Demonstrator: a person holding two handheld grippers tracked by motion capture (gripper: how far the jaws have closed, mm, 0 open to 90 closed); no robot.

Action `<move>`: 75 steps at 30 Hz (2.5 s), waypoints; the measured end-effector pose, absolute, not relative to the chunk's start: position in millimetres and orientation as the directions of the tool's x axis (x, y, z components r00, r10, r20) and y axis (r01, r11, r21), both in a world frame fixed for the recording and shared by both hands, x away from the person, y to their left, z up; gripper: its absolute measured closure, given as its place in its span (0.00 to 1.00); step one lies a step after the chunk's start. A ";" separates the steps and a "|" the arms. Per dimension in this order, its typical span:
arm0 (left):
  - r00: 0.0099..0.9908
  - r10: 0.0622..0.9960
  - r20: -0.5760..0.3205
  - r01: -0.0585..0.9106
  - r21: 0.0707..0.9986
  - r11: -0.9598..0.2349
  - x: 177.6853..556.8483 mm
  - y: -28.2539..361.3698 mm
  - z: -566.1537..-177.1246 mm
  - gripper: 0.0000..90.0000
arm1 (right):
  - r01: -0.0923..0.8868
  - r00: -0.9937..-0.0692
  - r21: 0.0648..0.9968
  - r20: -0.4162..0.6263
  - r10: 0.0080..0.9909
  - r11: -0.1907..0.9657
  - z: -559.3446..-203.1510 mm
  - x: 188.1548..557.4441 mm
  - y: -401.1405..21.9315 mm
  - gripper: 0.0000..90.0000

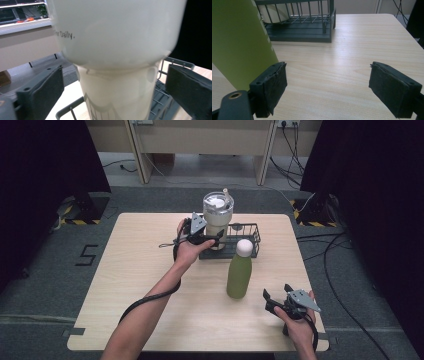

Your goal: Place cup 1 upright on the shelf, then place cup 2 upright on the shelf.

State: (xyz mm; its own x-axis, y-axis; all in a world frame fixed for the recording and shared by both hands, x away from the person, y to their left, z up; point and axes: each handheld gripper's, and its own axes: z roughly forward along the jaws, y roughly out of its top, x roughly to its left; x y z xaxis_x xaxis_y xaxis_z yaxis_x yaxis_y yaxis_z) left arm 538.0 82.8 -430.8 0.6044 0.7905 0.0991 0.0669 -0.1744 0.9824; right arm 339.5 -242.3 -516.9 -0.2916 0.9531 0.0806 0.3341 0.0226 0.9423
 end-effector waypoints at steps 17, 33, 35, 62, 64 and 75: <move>0.618 0.780 0.103 0.053 0.984 -0.172 510.1 112.4 -436.7 0.03 | 0.333 -0.263 0.943 0.092 0.960 0.001 -516.8 336.4 -248.4 0.17; 0.618 0.778 0.113 0.057 0.981 -0.188 502.2 126.4 -438.5 0.03 | 0.329 -0.278 0.944 0.092 0.956 0.004 -515.0 338.4 -244.2 0.17; 0.620 0.777 0.112 0.056 0.981 -0.187 501.3 126.7 -439.1 0.03 | 0.327 -0.281 0.945 0.093 0.955 0.004 -514.8 338.6 -244.0 0.17; 0.630 0.764 0.136 0.042 0.977 -0.209 477.4 153.6 -432.1 0.03 | 0.241 -0.372 0.970 0.073 0.925 0.020 -485.1 326.3 -225.5 0.09; 0.625 0.771 0.120 0.047 0.981 -0.191 475.2 157.9 -432.0 0.03 | 0.232 -0.386 0.972 0.068 0.920 0.025 -481.9 326.5 -222.0 0.09; 0.621 0.768 0.156 0.027 0.975 -0.220 455.3 178.5 -441.7 0.03 | 0.202 -0.438 0.979 0.070 0.896 0.022 -467.5 332.8 -202.4 0.09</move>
